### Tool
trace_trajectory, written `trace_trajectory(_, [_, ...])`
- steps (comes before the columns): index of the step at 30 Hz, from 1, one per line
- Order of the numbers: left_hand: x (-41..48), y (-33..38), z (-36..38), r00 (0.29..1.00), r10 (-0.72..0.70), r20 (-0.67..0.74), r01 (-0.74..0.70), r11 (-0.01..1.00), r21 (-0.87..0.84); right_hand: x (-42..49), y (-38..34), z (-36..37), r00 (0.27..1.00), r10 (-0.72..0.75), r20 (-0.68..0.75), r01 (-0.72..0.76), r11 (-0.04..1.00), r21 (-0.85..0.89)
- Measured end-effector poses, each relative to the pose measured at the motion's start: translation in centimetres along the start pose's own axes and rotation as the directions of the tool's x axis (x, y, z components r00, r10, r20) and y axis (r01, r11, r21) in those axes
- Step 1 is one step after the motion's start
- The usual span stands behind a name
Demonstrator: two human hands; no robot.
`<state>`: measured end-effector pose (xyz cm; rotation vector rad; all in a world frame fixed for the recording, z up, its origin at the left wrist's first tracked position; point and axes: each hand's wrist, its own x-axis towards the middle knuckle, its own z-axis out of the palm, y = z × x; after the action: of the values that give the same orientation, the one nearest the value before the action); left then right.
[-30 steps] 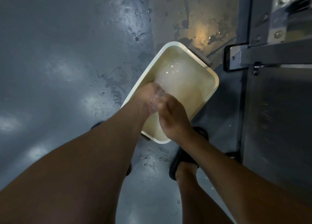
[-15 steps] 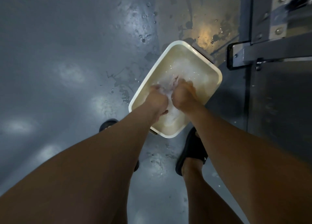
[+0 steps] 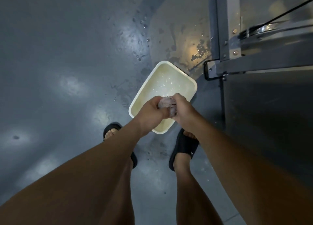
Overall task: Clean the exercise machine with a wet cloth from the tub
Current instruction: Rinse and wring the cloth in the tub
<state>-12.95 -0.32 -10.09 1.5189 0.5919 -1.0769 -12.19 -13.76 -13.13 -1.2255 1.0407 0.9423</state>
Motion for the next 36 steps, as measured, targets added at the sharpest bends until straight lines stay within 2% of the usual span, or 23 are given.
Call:
trace_trajectory(2, [-0.9, 0.9, 0.1, 1.0, 0.012, -0.004, -0.013, 0.994, -0.11, -1.2, -0.4, -0.3, 0.996, 0.005, 0.092, -0.016, 0.993, 0.113])
trace_trajectory(5, [-1.2, 1.9, -0.3, 1.0, 0.005, -0.014, -0.007, 0.984, -0.177, -1.9, -0.7, -1.1, 0.988, -0.06, 0.142, 0.042, 0.991, 0.126])
trace_trajectory(6, [-1.0, 2.0, -0.4, 1.0, 0.011, -0.022, -0.013, 0.993, -0.117, -2.0, -0.7, -1.3, 0.986, -0.086, 0.146, 0.072, 0.992, 0.104])
trace_trajectory(8, [-0.7, 2.3, -0.6, 0.996, 0.08, -0.046, -0.071, 0.984, 0.161, -2.3, -0.8, -1.5, 0.982, -0.115, 0.148, 0.102, 0.99, 0.096])
trace_trajectory(10, [-0.5, 2.5, -0.7, 0.982, 0.184, -0.031, -0.143, 0.849, 0.508, -3.0, -1.4, -1.6, 0.985, -0.12, 0.122, 0.101, 0.984, 0.149])
trace_trajectory(11, [-0.5, 2.6, -0.7, 0.978, 0.208, 0.006, -0.166, 0.766, 0.621, -3.4, -1.8, -1.6, 0.988, -0.115, 0.101, 0.094, 0.978, 0.189])
trace_trajectory(13, [-0.7, 2.8, -0.8, 0.976, 0.208, 0.067, -0.193, 0.681, 0.706, -4.1, -2.4, -1.6, 0.991, -0.104, 0.085, 0.08, 0.965, 0.251])
trace_trajectory(16, [-0.9, 3.6, -0.6, 0.967, 0.251, 0.042, -0.201, 0.651, 0.732, -4.9, -2.9, -1.7, 0.984, -0.096, 0.149, 0.06, 0.971, 0.231])
trace_trajectory(18, [-1.0, 4.1, -0.5, 0.959, 0.285, 0.012, -0.205, 0.658, 0.724, -4.7, -2.9, -1.8, 0.987, -0.083, 0.137, 0.072, 0.994, 0.082])
trace_trajectory(20, [-1.0, 4.3, -0.5, 0.966, 0.259, 0.001, -0.193, 0.717, 0.669, -4.3, -3.0, -2.2, 0.989, -0.053, 0.137, 0.055, 0.998, -0.005])
trace_trajectory(22, [-1.3, 4.4, -0.5, 0.985, 0.174, -0.008, -0.145, 0.841, 0.522, -4.1, -3.0, -2.6, 0.984, -0.021, 0.176, 0.03, 0.998, -0.049])
trace_trajectory(24, [-1.5, 4.2, -0.5, 0.995, 0.104, -0.009, -0.095, 0.94, 0.327, -4.0, -2.9, -2.7, 0.991, -0.024, 0.128, 0.036, 0.995, -0.092])
trace_trajectory(26, [-1.4, 3.7, -0.4, 0.999, 0.045, 0.004, -0.045, 0.978, 0.205, -4.0, -2.7, -2.4, 0.997, -0.061, 0.053, 0.061, 0.998, 0.0])
trace_trajectory(30, [-0.7, 3.2, -0.3, 0.994, -0.084, 0.065, 0.085, 0.996, -0.008, -4.6, -2.1, -1.6, 0.985, -0.09, 0.147, 0.042, 0.953, 0.302])
trace_trajectory(33, [-0.5, 3.3, -0.3, 0.992, -0.044, 0.118, 0.041, 0.999, 0.026, -5.1, -1.9, -1.7, 0.97, -0.092, 0.226, -0.013, 0.905, 0.426])
trace_trajectory(36, [-0.5, 3.1, -0.4, 0.992, 0.012, 0.125, -0.022, 0.997, 0.077, -5.3, -1.4, -2.4, 0.985, 0.009, 0.173, -0.067, 0.939, 0.337])
